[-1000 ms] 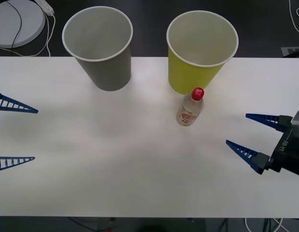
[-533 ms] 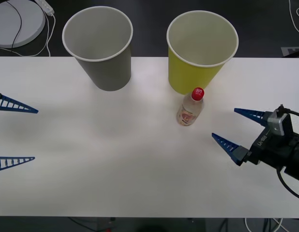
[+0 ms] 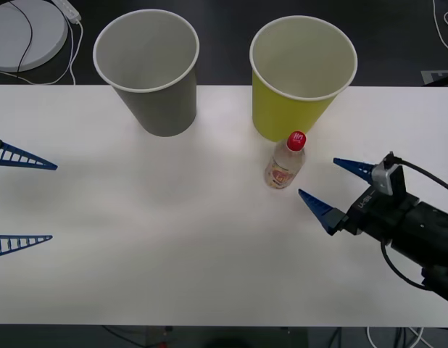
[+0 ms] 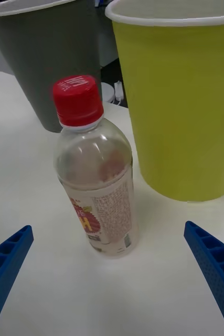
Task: Put the can into the green bin and the plastic bottle into the gray bin
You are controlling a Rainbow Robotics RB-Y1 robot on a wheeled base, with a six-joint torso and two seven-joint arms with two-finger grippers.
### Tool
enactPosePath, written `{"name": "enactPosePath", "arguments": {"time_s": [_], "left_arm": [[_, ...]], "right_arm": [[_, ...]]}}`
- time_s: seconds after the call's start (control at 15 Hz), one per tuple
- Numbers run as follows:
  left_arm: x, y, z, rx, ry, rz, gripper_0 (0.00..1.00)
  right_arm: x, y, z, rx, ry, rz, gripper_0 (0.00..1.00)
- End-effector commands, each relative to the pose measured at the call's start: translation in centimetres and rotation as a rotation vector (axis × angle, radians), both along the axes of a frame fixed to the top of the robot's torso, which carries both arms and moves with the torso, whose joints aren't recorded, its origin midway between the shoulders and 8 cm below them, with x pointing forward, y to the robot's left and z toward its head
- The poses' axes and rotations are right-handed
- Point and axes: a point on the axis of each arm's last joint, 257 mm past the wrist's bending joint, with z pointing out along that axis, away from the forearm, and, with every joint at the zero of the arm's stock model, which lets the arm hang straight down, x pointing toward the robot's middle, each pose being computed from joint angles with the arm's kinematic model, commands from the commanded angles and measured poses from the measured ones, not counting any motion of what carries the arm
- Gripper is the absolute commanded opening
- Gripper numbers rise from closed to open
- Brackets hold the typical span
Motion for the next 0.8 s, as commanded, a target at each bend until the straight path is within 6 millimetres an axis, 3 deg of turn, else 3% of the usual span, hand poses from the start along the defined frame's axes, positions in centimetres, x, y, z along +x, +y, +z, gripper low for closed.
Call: {"name": "enactPosePath", "arguments": {"time_s": [0.07,0.8], "left_arm": [[0.0,0.0,0.0,0.0,0.0,0.0,1.0],[0.0,0.0,0.0,0.0,0.0,0.0,1.0]], "right_arm": [[0.8,1.1,-0.2,0.021,-0.014,-0.004,1.0],[4.7,3.0,-0.6,-0.012,-0.07,-0.004,1.0]]}}
